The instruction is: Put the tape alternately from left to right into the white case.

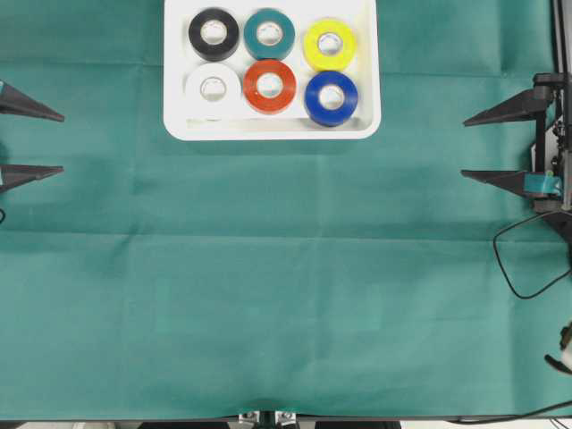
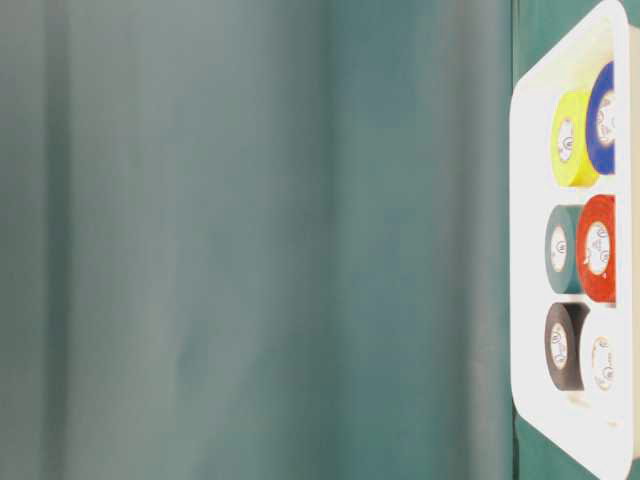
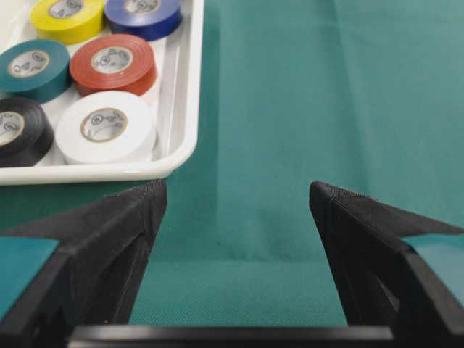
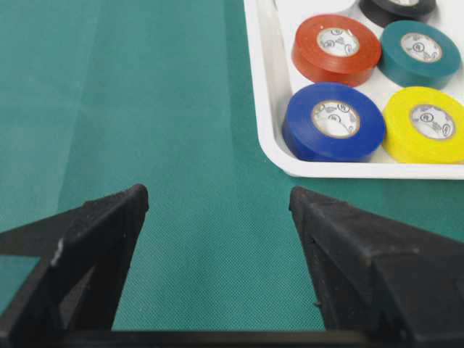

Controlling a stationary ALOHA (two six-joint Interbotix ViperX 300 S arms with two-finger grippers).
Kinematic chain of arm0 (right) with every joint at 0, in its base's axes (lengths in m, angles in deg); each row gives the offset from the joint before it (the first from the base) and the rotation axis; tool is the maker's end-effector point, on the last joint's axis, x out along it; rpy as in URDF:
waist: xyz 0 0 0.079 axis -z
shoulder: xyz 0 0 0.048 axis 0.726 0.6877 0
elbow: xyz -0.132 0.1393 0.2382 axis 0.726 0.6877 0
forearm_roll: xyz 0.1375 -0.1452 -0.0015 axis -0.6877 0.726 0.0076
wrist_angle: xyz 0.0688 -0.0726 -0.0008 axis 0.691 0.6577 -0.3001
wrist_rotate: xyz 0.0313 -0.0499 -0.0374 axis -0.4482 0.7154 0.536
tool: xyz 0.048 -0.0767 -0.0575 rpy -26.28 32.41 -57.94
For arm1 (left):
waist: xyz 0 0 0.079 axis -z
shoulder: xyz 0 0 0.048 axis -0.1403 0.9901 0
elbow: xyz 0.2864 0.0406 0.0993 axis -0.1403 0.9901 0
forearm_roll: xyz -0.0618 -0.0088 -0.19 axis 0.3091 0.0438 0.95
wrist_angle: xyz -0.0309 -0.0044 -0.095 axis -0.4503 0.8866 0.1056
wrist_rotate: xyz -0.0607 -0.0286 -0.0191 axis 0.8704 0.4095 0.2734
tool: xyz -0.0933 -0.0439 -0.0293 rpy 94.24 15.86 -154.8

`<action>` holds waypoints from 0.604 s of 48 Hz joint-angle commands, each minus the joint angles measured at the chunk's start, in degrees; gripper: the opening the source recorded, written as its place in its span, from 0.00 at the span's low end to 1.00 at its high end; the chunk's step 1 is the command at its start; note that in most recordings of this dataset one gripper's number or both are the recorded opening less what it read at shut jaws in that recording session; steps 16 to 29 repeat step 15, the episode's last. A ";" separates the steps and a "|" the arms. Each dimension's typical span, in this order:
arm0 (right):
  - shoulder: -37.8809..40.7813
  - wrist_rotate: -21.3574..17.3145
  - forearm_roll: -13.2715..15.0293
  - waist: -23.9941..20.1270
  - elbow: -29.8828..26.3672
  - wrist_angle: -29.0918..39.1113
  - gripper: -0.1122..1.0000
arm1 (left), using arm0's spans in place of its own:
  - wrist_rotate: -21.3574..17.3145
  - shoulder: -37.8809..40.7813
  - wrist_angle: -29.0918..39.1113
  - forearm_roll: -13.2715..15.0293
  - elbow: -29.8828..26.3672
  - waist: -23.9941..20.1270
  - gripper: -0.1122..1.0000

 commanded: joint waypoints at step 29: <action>0.97 -0.09 -0.09 0.09 -1.67 -0.44 0.87 | 0.09 1.41 -0.26 0.00 -1.23 -0.18 0.87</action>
